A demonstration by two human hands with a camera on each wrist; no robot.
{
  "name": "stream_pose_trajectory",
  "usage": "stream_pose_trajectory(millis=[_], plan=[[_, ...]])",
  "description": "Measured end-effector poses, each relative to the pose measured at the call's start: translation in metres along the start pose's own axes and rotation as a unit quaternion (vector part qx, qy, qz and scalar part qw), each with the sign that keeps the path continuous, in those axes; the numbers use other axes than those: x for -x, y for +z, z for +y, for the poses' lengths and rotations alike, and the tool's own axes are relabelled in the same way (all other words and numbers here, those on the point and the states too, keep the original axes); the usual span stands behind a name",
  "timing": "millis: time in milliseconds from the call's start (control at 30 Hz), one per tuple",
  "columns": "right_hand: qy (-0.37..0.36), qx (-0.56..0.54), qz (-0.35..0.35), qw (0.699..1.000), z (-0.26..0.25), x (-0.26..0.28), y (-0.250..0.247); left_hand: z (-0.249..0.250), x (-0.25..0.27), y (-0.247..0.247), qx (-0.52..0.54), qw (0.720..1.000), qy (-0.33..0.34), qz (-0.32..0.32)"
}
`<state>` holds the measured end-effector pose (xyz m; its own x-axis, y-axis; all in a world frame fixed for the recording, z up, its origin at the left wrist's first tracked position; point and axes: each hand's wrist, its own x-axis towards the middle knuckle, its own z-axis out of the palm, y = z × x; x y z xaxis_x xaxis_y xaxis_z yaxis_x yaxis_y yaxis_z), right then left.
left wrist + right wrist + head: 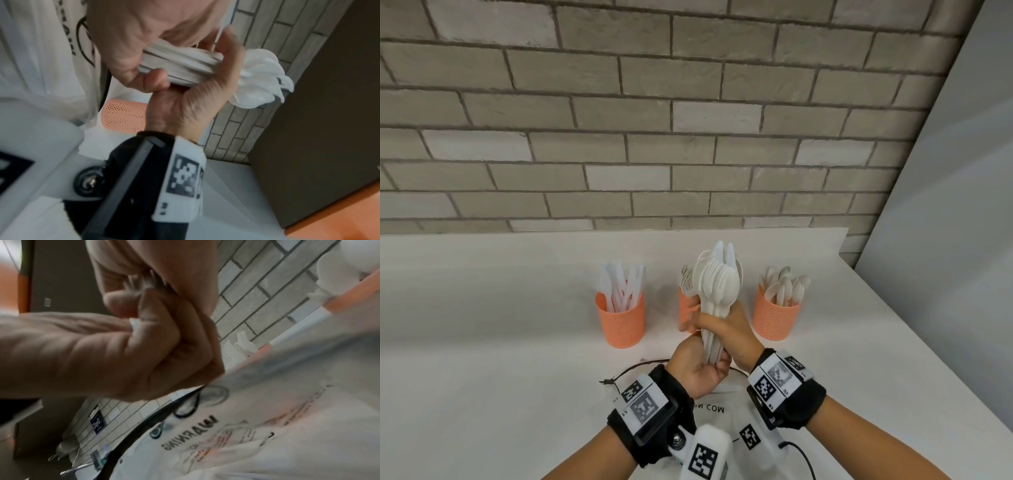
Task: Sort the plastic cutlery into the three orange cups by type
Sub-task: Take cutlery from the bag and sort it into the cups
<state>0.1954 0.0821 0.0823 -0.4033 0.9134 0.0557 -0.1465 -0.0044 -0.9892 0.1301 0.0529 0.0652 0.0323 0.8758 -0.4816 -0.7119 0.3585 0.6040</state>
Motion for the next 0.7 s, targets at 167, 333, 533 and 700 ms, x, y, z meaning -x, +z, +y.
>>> stream_pose_trajectory(millis=[167, 333, 533, 700], plan=[[-0.053, 0.034, 0.13, 0.989, 0.001, -0.011, -0.005, 0.007, 0.009, 0.002, -0.117, 0.993, 0.03, 0.007], [-0.111, 0.169, 0.196, 0.96, -0.005, -0.019, -0.022, 0.03, 0.02, 0.007, -0.301, 0.927, 0.224, 0.023], [-0.135, 0.337, 0.192, 0.912, 0.0, -0.014, -0.036, 0.071, 0.024, 0.024, -0.318, 0.849, 0.421, 0.033], [-0.114, 0.397, 0.185, 0.892, 0.004, -0.008, -0.039, 0.076, 0.022, 0.032, -0.352, 0.83, 0.431, 0.049]])
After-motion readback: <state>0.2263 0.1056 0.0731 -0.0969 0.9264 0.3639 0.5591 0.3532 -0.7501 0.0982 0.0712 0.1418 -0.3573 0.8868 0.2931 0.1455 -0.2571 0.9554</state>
